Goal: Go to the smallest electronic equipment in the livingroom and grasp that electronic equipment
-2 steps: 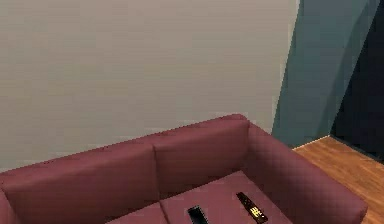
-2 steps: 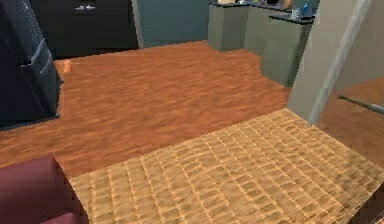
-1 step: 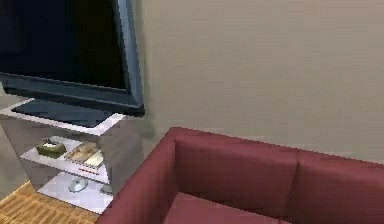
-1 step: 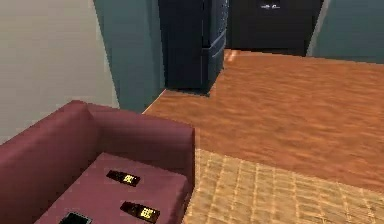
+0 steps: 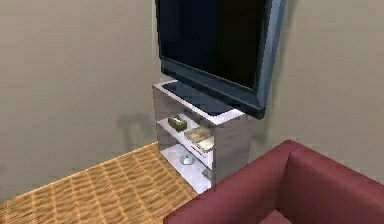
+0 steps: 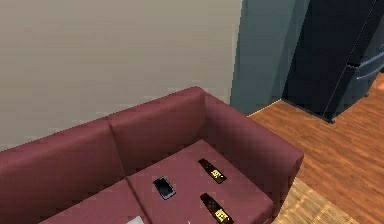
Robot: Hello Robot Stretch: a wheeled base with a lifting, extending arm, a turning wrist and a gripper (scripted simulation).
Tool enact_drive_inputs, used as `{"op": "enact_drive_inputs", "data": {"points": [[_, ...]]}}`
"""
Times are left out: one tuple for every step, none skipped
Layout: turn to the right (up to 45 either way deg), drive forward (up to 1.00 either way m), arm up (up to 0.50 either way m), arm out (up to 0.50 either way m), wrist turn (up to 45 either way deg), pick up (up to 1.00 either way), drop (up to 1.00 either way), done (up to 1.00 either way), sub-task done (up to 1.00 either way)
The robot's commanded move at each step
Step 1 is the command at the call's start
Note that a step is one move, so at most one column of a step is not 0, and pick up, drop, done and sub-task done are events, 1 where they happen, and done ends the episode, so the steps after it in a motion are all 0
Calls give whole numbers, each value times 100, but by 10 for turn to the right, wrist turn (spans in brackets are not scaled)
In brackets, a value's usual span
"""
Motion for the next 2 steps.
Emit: {"op": "enact_drive_inputs", "data": {"points": [[0, 0, 50, 0, 0, 0, 0, 0, 0], [0, 0, 0, 38, 0, 0, 0, 0, 0]]}}
